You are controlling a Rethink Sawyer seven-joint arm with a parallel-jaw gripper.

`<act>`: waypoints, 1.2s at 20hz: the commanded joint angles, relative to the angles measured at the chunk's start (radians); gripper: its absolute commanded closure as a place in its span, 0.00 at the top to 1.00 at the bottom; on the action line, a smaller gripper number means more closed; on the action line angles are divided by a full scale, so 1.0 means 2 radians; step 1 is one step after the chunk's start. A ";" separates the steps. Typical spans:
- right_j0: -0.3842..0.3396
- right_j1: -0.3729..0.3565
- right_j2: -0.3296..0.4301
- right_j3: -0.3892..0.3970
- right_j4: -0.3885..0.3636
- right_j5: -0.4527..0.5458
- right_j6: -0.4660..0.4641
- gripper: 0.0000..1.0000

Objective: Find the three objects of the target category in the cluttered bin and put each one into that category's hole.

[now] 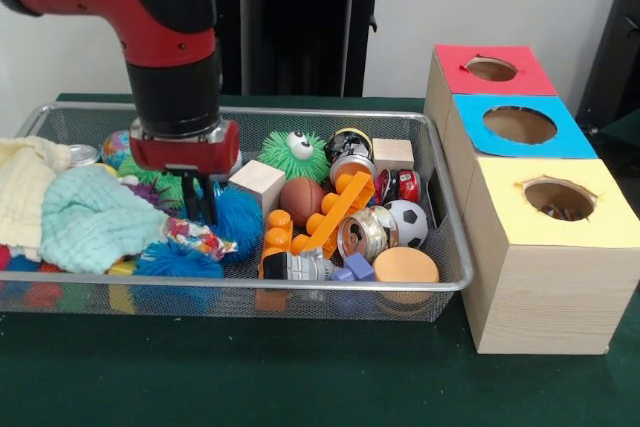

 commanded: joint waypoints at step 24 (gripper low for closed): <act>0.003 -0.034 0.021 0.044 0.057 -0.005 0.055 0.00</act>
